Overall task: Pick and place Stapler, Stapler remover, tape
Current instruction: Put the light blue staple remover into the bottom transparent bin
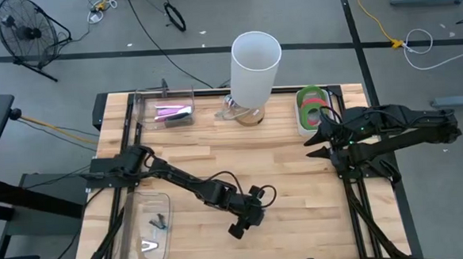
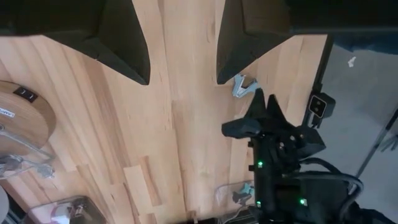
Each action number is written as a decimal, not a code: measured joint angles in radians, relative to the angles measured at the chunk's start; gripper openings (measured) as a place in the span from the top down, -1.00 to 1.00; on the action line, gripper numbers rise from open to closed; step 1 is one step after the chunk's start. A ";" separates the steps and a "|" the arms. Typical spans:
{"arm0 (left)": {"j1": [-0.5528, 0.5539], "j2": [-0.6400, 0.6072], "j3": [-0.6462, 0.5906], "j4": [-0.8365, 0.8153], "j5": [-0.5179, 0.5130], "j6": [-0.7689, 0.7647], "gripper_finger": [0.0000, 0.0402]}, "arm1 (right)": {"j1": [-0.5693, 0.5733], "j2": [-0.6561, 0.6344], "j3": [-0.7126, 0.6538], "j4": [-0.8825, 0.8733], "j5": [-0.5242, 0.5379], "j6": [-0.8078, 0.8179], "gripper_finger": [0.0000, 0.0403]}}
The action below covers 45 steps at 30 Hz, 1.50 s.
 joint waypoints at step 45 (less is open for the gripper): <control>-0.046 0.065 0.000 0.004 -0.172 -0.021 0.71 | 0.000 0.003 0.000 0.005 0.058 0.080 0.08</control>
